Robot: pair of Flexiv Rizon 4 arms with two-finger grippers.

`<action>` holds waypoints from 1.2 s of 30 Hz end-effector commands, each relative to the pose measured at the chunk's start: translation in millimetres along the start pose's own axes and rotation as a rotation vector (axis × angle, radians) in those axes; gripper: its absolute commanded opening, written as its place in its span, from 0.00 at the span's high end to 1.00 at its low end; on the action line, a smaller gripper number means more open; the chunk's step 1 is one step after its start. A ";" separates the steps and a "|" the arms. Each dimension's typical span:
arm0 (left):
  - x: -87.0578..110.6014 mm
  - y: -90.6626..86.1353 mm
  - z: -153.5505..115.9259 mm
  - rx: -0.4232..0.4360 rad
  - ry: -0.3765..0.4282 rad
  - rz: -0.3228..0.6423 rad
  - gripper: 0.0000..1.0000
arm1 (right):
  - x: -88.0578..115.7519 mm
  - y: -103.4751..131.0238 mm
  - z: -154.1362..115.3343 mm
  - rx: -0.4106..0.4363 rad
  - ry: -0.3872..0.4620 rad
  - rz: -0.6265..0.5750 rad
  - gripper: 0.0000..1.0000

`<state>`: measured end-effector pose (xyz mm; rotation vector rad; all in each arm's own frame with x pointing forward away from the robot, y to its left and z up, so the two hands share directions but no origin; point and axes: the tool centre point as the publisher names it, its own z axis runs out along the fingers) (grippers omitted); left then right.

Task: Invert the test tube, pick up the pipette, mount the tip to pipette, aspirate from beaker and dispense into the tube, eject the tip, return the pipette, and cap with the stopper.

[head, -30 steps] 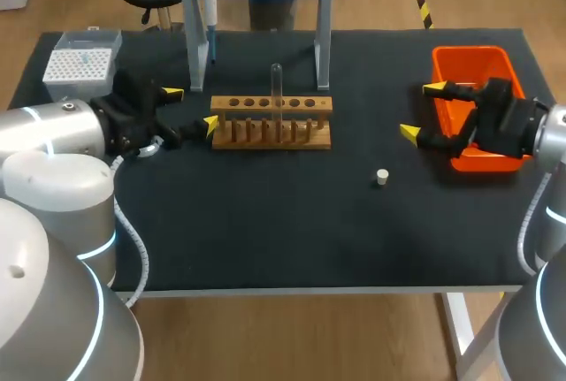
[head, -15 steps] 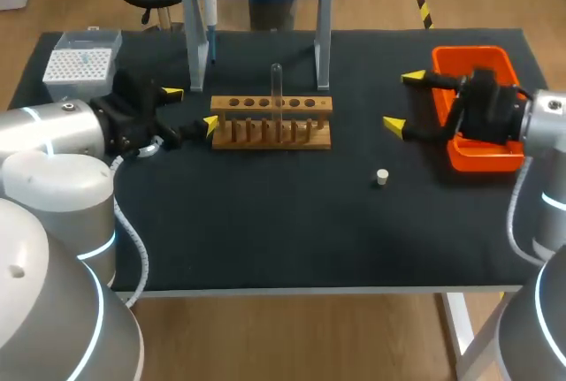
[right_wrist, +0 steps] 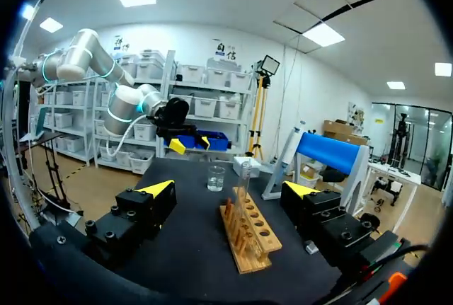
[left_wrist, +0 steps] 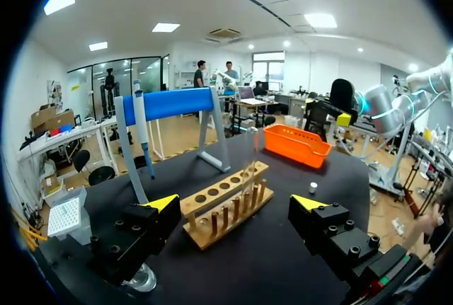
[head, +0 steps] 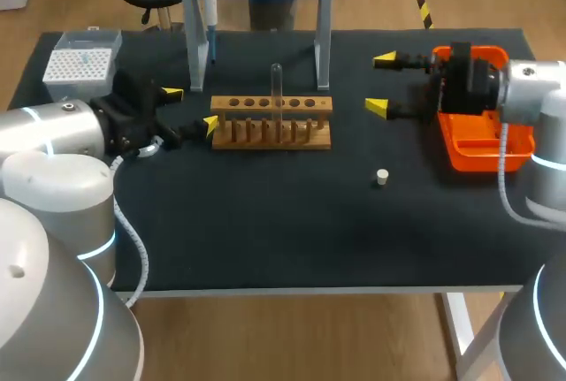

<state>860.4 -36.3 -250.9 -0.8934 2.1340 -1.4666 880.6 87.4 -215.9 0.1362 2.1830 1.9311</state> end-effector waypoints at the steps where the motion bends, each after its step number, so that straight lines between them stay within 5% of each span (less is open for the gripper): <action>1: 0.1 2.0 0.2 0.007 0.000 0.001 0.00 | -18.0 -6.1 27.1 -0.019 0.149 0.018 0.00; 15: 0.1 2.0 0.2 0.007 0.000 0.001 0.00 | -33.1 -14.6 76.6 -0.131 0.240 0.050 0.00; 36: 0.1 2.0 0.2 0.007 0.000 0.001 0.00 | -39.9 -32.1 129.7 -0.104 0.309 0.047 0.00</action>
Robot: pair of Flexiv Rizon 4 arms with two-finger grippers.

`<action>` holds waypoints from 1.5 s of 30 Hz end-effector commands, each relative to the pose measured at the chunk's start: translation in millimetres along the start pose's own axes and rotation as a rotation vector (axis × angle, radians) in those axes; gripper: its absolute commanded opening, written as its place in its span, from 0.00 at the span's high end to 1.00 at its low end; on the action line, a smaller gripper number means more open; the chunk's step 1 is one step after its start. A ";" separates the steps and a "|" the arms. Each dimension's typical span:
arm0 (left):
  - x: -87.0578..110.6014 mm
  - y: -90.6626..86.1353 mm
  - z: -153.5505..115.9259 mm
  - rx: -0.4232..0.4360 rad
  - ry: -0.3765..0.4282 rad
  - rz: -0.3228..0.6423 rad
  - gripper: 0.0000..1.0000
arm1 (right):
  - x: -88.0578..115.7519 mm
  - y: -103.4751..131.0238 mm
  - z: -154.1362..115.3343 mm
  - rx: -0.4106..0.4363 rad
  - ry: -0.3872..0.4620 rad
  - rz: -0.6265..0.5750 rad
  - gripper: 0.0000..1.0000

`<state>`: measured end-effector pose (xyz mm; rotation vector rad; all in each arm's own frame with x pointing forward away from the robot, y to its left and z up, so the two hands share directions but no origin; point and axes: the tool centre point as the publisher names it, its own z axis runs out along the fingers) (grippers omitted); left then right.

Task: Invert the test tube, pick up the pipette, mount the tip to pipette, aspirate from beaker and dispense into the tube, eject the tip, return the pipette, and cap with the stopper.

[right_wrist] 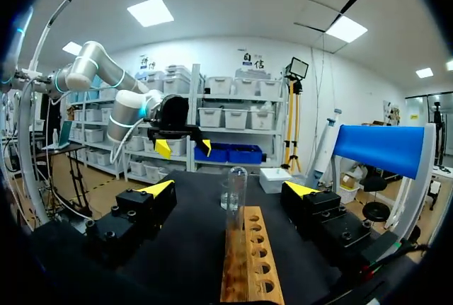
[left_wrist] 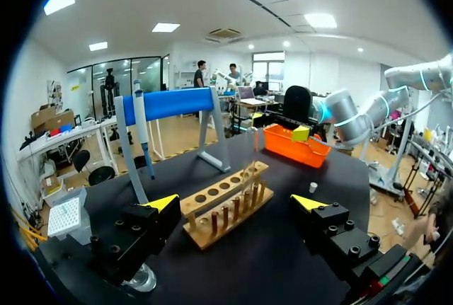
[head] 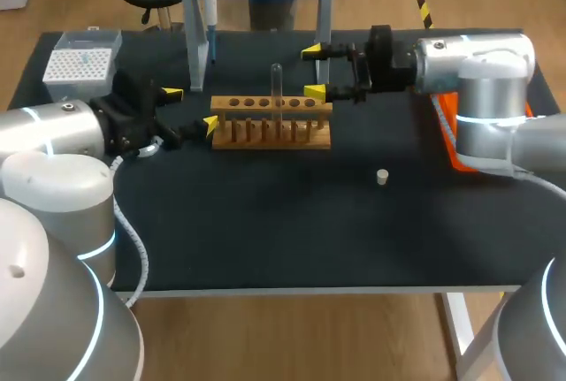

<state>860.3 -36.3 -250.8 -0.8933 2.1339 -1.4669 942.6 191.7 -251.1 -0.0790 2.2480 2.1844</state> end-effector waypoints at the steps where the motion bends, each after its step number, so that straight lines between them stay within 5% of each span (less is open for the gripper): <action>1: 0.1 2.0 0.3 0.006 0.000 0.001 0.00 | -9.8 -7.9 10.3 -0.002 0.057 0.004 0.00; 45: 0.1 2.0 0.3 0.006 0.000 0.001 0.00 | -6.5 -31.4 58.5 0.012 0.067 0.042 0.00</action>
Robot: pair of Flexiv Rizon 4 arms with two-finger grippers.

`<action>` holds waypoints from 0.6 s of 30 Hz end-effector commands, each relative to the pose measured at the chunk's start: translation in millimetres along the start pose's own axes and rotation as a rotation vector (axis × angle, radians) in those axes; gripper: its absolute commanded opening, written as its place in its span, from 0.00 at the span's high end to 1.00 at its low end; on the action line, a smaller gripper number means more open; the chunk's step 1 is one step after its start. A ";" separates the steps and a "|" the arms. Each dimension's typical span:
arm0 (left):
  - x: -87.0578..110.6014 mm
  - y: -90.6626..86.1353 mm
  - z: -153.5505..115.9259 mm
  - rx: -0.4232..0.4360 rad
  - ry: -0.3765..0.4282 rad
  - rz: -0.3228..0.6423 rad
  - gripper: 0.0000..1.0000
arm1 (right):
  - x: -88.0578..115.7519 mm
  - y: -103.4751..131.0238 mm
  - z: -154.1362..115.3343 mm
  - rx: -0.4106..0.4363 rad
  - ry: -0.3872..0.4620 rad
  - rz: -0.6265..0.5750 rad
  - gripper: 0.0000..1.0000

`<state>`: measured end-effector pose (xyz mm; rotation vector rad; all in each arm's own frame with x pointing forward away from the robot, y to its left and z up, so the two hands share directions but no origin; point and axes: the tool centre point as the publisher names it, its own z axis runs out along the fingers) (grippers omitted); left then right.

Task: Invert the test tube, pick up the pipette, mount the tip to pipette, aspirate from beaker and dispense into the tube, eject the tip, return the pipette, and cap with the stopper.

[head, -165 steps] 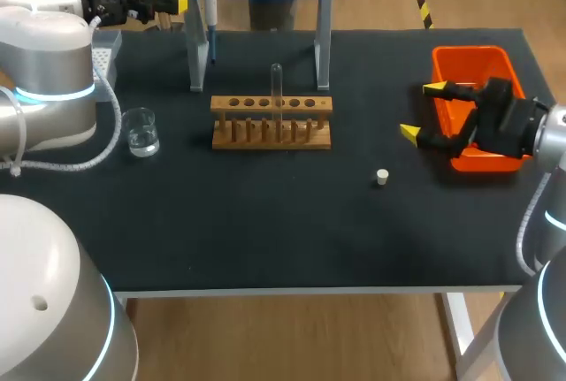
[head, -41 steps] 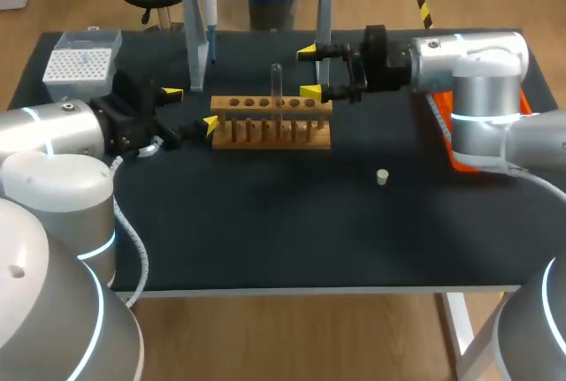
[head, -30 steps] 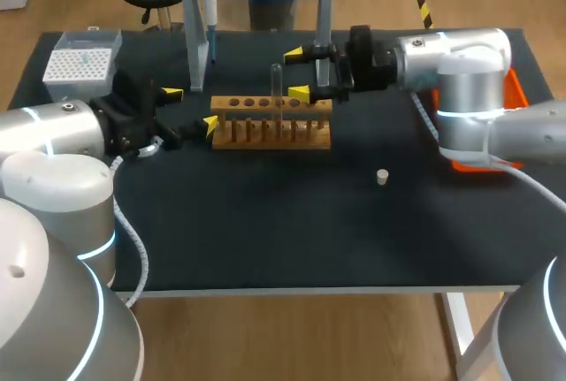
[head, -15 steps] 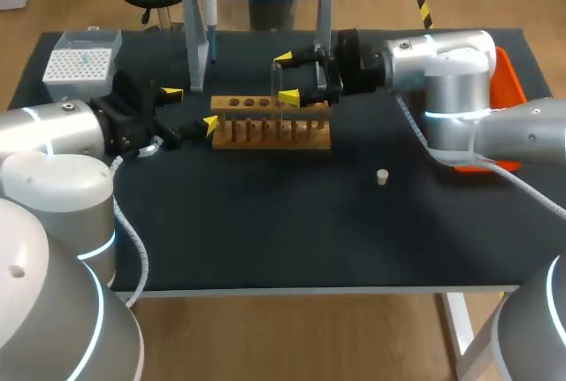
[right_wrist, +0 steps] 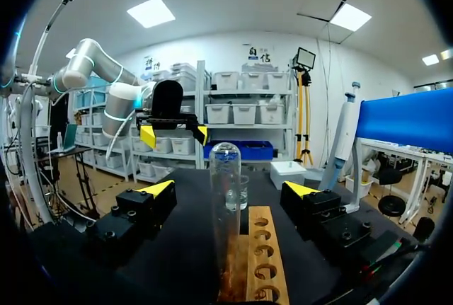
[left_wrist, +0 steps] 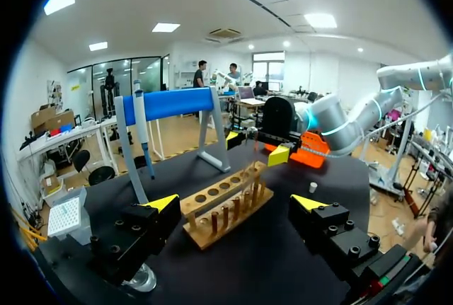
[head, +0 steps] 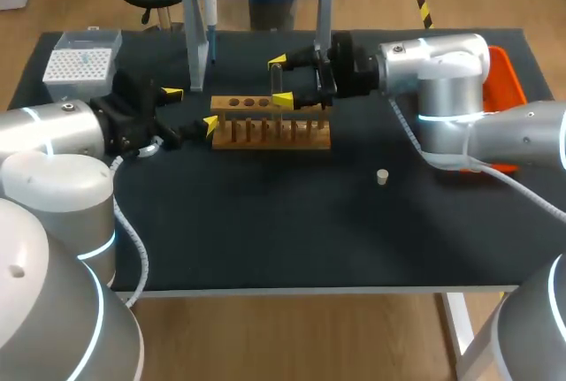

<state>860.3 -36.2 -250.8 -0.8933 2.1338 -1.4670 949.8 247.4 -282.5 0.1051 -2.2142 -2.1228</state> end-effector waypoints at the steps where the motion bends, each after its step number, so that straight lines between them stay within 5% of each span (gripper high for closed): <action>1: 0.1 1.9 0.3 0.006 0.000 0.001 0.00 | 1.3 -1.3 2.6 0.000 -0.003 0.001 0.00; 11: 0.1 1.9 0.3 0.006 0.000 0.001 0.00 | 5.7 -2.7 6.0 -0.002 -0.006 0.006 0.00; 13: 0.1 1.9 0.3 0.006 0.000 0.001 0.00 | 5.5 -3.2 7.0 -0.004 -0.007 0.008 0.50; 18: 0.1 1.9 0.3 0.006 0.000 0.001 0.00 | 2.7 -5.1 9.6 -0.005 -0.010 0.011 0.56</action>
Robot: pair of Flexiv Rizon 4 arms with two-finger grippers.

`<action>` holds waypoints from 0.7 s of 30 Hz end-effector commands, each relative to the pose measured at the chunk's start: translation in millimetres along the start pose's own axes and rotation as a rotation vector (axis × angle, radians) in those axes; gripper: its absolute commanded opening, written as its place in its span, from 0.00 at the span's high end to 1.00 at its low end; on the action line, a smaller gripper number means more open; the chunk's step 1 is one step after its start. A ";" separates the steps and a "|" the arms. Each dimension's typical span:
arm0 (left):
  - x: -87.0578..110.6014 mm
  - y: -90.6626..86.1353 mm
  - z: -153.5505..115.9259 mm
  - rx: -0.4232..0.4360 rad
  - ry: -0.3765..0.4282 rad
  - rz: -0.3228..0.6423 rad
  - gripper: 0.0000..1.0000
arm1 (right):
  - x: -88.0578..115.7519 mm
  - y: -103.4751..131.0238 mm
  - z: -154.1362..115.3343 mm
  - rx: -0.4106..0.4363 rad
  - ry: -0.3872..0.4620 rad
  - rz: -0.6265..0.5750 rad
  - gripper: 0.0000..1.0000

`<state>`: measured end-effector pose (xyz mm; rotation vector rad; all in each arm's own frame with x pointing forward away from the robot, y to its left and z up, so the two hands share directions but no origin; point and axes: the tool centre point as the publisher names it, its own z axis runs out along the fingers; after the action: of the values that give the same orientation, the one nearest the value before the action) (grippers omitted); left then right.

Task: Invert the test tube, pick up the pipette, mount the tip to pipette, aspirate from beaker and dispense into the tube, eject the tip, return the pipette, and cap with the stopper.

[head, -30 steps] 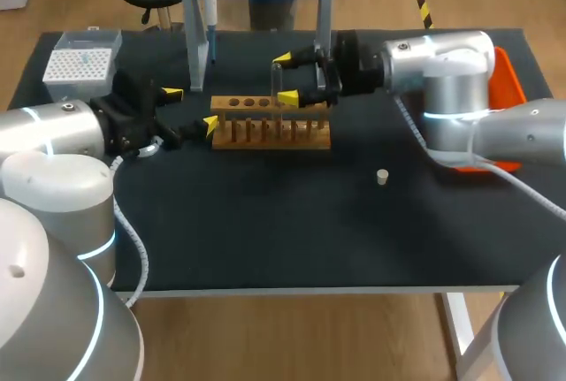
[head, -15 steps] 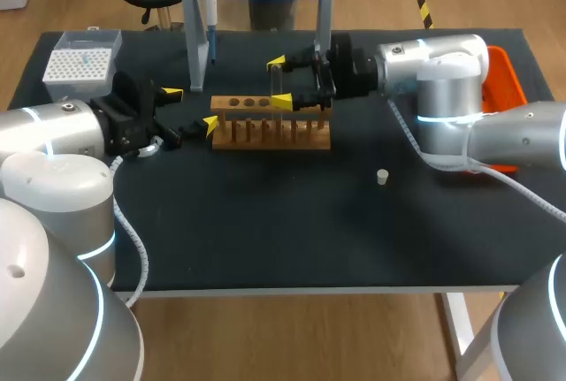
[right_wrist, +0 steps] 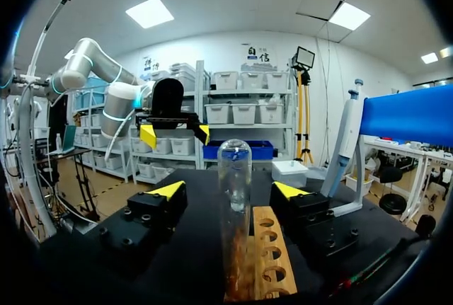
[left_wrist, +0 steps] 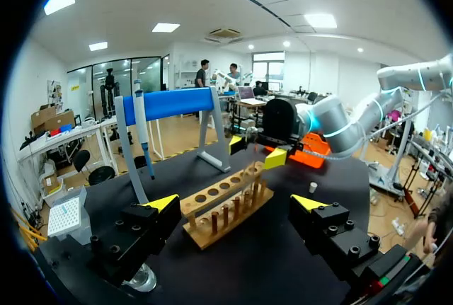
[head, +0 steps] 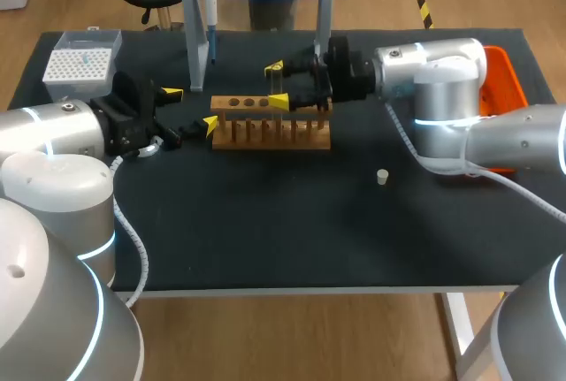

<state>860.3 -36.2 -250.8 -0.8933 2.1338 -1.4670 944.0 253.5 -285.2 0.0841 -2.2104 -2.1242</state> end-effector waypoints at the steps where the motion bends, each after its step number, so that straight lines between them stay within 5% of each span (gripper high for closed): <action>1: 0.1 1.9 0.3 0.006 0.000 0.001 0.00 | -3.0 -2.8 3.0 -0.002 -0.003 0.000 0.56; 5: 0.1 1.9 0.3 0.006 0.000 0.001 0.00 | -4.1 -2.5 2.7 -0.007 -0.007 0.013 0.57; 9: 0.1 1.9 0.3 0.006 0.000 0.001 0.00 | -3.7 -2.1 2.2 -0.006 -0.009 0.010 0.70; 12: 0.1 1.9 0.3 0.006 0.000 0.001 0.00 | -4.3 -2.2 2.3 -0.007 -0.009 0.010 1.00; 21: 0.1 1.9 0.3 0.006 0.000 0.001 0.00 | -4.9 4.3 0.0 -0.022 -0.014 0.016 1.00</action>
<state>860.3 -36.2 -250.8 -0.8933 2.1337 -1.4670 948.4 255.1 -282.6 0.0473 -2.1881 -2.1466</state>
